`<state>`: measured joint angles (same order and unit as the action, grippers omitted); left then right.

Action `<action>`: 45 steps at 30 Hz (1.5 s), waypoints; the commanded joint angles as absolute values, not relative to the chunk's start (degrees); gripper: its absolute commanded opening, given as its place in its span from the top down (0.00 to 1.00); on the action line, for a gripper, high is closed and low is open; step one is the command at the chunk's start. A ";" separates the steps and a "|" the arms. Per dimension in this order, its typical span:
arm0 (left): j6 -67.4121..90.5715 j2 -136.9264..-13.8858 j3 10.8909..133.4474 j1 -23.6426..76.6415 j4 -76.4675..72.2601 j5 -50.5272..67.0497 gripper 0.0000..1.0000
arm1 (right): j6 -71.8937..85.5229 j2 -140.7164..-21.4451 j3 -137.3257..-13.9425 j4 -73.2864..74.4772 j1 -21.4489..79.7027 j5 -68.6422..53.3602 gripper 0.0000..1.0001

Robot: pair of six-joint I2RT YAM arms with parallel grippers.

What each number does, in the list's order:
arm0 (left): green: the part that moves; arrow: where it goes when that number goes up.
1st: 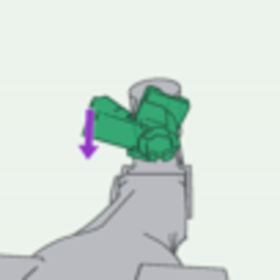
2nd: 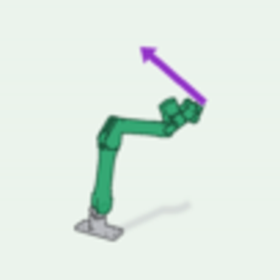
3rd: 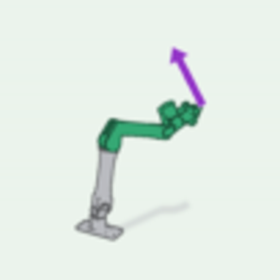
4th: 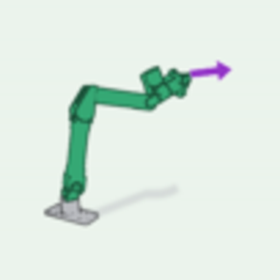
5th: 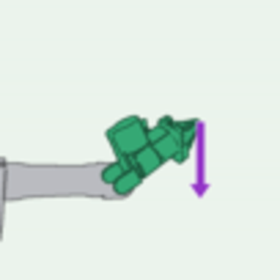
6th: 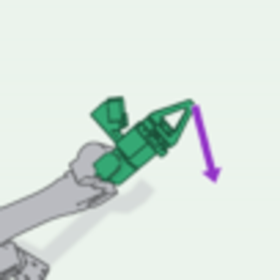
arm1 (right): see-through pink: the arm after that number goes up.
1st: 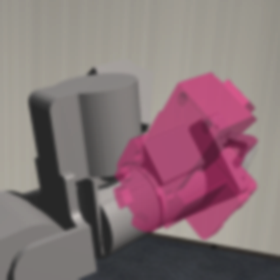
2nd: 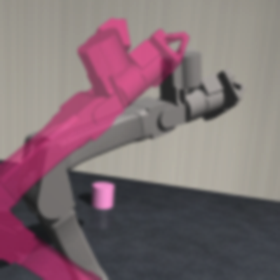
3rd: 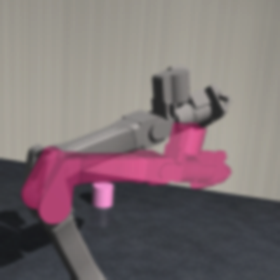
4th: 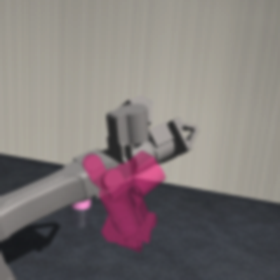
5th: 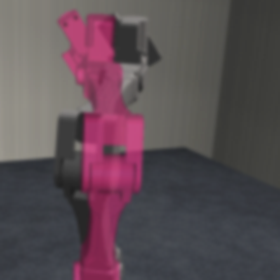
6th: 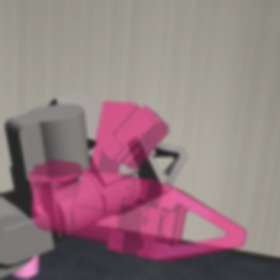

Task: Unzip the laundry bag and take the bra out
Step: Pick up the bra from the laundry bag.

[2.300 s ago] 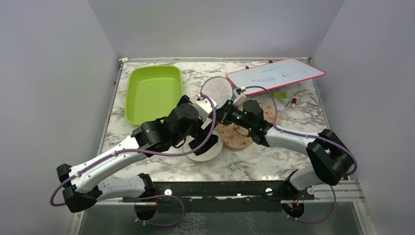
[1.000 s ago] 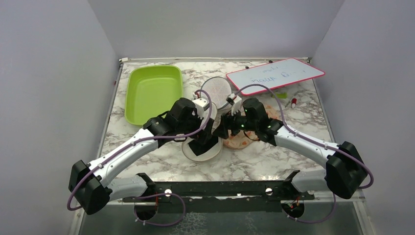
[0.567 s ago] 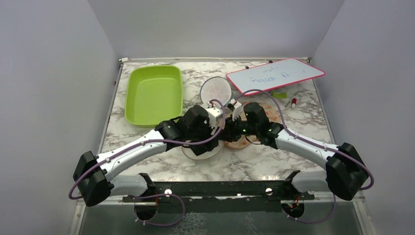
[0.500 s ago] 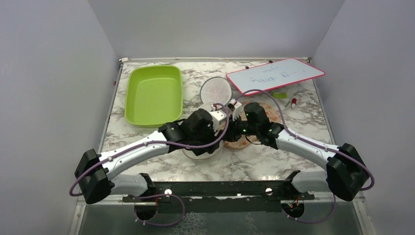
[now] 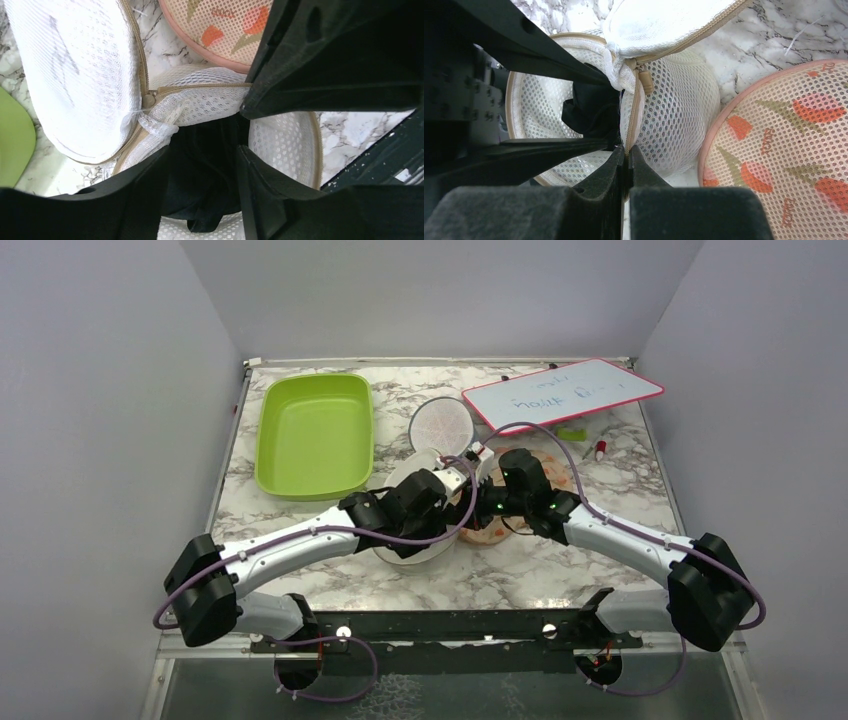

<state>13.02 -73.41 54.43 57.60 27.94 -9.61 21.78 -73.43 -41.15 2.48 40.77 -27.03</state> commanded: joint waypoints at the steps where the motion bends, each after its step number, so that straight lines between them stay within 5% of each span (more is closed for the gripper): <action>1: 13.00 -76.06 54.57 57.66 27.95 -12.22 0.59 | 21.54 -73.08 -41.16 0.59 40.82 -28.93 0.99; 13: 13.25 -78.65 55.12 57.70 27.83 -14.81 0.73 | 22.04 -72.43 -40.30 -0.25 40.87 -28.60 0.99; 19: 11.32 -76.20 56.69 57.72 28.96 -14.39 1.00 | 22.30 -73.09 -39.82 -1.22 40.87 -28.26 0.99; 33: 9.06 -60.50 58.42 57.67 29.14 -12.88 1.00 | 21.07 -74.62 -40.70 -1.72 40.87 -26.81 0.99; 45: 7.54 -59.03 66.87 57.66 26.27 -14.93 1.00 | 21.07 -75.30 -40.19 -2.30 40.86 -26.98 0.99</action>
<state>9.21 -60.51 63.66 57.60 29.15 -13.39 22.15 -75.33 -40.27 -0.12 40.56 -27.31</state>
